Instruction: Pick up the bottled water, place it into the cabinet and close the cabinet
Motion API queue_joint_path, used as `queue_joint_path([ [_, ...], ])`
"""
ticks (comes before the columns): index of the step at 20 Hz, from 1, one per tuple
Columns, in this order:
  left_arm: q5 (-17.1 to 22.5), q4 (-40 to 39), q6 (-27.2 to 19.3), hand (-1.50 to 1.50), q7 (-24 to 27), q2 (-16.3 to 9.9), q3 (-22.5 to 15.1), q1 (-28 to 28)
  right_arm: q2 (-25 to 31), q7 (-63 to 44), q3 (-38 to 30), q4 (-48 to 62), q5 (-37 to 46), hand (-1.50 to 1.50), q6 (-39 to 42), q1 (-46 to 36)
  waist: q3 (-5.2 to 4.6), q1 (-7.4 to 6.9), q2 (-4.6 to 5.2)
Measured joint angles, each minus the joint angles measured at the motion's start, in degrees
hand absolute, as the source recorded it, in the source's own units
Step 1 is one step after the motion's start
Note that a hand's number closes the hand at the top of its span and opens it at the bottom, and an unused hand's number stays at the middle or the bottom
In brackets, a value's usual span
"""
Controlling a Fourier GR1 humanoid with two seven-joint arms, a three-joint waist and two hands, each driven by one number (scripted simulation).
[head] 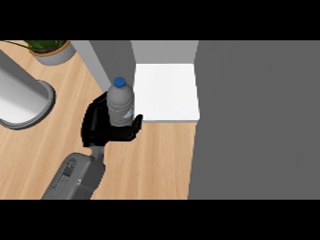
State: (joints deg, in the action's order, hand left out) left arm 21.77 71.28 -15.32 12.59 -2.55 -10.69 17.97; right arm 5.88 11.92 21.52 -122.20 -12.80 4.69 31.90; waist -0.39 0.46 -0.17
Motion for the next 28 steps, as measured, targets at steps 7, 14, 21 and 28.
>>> queue_joint_path([
  [7, -4.11, 0.56, -6.57, 1.5, -0.24, -0.67, -0.99, -0.01, -0.59, -1.16, 0.48, 0.66, 0.01, -1.5, -0.38, -1.98, -0.04, 0.85, -0.07],
  [14, -8.06, 1.46, -13.47, 1.5, -0.45, -1.88, -1.91, -0.62, -0.21, -0.78, 1.08, 1.56, -0.19, -1.5, 0.73, -2.66, 0.05, 2.52, -0.12],
  [21, -12.23, 1.57, -18.68, 1.5, -0.49, -3.77, -3.65, -0.83, 0.39, -0.85, 1.32, 2.14, -0.48, -1.5, 1.64, -2.95, 0.22, 3.71, -0.19],
  [28, -16.45, 0.92, -23.04, 1.5, -0.71, -6.22, -5.44, -0.33, 0.41, -1.07, 1.08, 3.11, -1.15, -1.5, 2.13, -4.06, 0.45, 4.48, -0.14],
])
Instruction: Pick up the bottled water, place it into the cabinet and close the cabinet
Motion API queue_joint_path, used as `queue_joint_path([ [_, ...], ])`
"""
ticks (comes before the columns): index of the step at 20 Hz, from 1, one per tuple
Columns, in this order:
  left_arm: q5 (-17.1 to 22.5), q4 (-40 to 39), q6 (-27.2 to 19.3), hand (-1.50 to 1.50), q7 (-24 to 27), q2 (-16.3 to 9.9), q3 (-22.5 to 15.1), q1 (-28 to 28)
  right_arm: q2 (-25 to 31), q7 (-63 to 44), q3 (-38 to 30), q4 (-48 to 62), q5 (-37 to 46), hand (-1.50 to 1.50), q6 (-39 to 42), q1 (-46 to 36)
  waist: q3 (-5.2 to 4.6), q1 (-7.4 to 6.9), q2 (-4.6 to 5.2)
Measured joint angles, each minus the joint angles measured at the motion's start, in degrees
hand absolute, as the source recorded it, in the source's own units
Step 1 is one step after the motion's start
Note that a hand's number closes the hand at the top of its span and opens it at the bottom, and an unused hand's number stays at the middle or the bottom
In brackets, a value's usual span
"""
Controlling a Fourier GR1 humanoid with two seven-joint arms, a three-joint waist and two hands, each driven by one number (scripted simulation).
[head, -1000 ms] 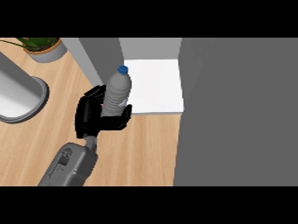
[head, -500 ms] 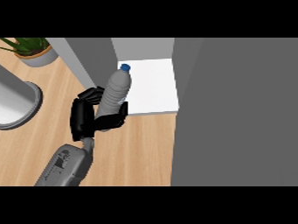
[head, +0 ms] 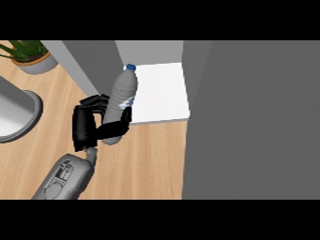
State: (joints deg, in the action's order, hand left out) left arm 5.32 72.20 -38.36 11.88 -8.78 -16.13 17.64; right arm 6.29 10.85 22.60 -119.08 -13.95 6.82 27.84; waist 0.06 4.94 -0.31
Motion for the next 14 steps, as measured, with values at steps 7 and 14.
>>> queue_joint_path([
  [7, -4.82, -0.88, -5.54, -1.5, -0.46, -1.97, -2.32, 0.26, 0.4, -0.13, 0.09, 0.02, 0.27, -1.5, 0.36, -0.6, 0.18, 0.92, -0.08],
  [14, -7.53, -0.55, -7.59, -1.5, -1.95, -4.71, -4.09, 0.55, 0.31, 0.58, 0.21, 0.9, 0.03, -1.5, 0.81, -0.67, 0.47, 1.3, -0.16],
])
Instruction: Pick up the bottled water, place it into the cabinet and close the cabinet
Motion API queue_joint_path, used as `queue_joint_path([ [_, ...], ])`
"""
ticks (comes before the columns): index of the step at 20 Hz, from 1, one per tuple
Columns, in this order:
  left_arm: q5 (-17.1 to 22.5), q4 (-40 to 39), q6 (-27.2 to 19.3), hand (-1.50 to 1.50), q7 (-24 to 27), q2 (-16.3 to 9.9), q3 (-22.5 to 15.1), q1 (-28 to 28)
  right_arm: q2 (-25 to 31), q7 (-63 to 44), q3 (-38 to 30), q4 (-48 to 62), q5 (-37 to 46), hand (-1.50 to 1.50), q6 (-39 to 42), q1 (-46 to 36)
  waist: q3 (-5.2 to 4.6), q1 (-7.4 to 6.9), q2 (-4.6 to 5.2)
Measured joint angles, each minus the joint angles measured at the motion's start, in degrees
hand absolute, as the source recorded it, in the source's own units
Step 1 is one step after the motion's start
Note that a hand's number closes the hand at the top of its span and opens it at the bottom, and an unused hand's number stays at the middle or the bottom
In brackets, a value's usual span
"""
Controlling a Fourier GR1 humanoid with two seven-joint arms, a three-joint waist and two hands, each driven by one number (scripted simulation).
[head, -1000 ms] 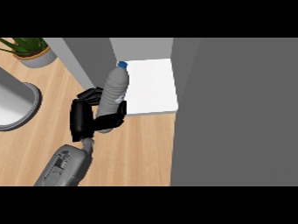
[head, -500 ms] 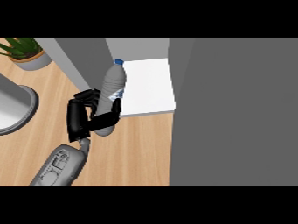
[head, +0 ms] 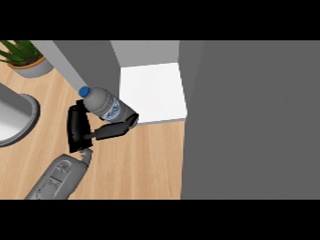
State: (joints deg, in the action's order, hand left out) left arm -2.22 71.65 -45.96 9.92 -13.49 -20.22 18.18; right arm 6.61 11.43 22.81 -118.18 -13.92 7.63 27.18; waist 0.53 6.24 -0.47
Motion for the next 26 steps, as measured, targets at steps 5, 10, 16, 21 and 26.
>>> queue_joint_path([
  [5, -1.25, 0.33, -0.71, -1.5, -1.99, -1.22, -1.42, 0.06, -0.15, 0.18, 0.02, 0.09, -0.17, -1.5, 0.11, -0.36, 0.15, 0.23, 0.04],
  [10, -0.95, 0.49, -1.41, -1.5, -4.11, -1.11, -2.06, 0.41, 0.01, 0.64, 0.15, 0.59, 0.33, -1.5, 0.23, -0.27, 0.04, 0.28, 0.12],
  [16, 2.05, 0.85, 1.0, -1.5, -3.24, -0.71, -2.08, 0.68, 0.35, 0.72, -0.2, 0.08, 0.06, -1.5, 0.43, -0.17, -0.18, -0.19, 0.37],
  [21, 7.38, 1.09, 5.71, -1.5, 0.43, 0.8, -0.58, 0.6, 0.1, 1.26, -0.43, -0.04, 0.38, -1.5, 0.03, -0.09, -0.44, -1.32, 0.55],
  [26, 11.86, 0.15, 11.76, -1.5, 4.92, 1.8, 0.73, 0.84, 0.15, 1.78, -0.8, -0.3, 0.93, -1.5, -0.55, 0.64, -0.5, -2.56, 0.59],
])
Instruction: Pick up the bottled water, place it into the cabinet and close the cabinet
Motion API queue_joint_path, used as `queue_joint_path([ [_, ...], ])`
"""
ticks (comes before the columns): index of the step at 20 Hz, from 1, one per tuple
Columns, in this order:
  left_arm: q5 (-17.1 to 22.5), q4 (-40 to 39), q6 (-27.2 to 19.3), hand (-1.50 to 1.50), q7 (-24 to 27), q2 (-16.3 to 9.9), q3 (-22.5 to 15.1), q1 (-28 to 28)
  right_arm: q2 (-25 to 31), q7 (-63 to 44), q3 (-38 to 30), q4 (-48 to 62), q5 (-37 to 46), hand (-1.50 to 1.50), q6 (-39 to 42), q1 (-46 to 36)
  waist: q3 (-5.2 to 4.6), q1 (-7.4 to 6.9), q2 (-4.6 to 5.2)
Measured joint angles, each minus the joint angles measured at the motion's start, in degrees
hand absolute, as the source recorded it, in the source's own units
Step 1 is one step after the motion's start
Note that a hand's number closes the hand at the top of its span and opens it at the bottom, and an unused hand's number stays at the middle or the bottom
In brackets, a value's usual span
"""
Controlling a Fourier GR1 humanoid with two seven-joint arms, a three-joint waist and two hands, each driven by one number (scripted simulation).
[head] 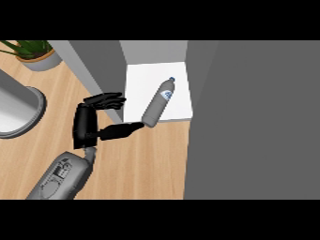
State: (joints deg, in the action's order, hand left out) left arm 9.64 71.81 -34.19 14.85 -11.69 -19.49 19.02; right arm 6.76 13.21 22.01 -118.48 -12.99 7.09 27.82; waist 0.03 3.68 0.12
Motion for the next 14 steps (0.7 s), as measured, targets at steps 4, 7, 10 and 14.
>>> queue_joint_path([
  [4, 3.45, -1.1, 5.16, -1.5, 3.21, 1.01, 1.02, 0.3, -0.13, 0.67, 0.61, -0.58, 0.8, -1.5, -0.66, 1.72, -0.12, -1.03, -0.08],
  [7, 5.61, -2.15, 8.85, -1.5, 4.92, 1.7, 1.79, 0.78, -0.11, 0.66, 0.99, -1.45, 1.0, -1.5, -1.14, 2.86, -0.15, -1.77, -0.11],
  [10, 6.81, -3.33, 11.77, -1.5, 7.1, 2.52, 2.42, 1.18, 0.14, -0.27, -0.14, -2.17, 0.43, -1.5, -1.66, 2.47, -0.13, -2.5, -0.1],
  [14, 8.66, -1.99, 15.16, -1.5, 6.49, 3.18, 2.64, 0.75, 0.24, -1.11, 0.11, -3.75, 0.34, -1.5, -2.44, 3.52, -0.21, -3.12, 0.01],
])
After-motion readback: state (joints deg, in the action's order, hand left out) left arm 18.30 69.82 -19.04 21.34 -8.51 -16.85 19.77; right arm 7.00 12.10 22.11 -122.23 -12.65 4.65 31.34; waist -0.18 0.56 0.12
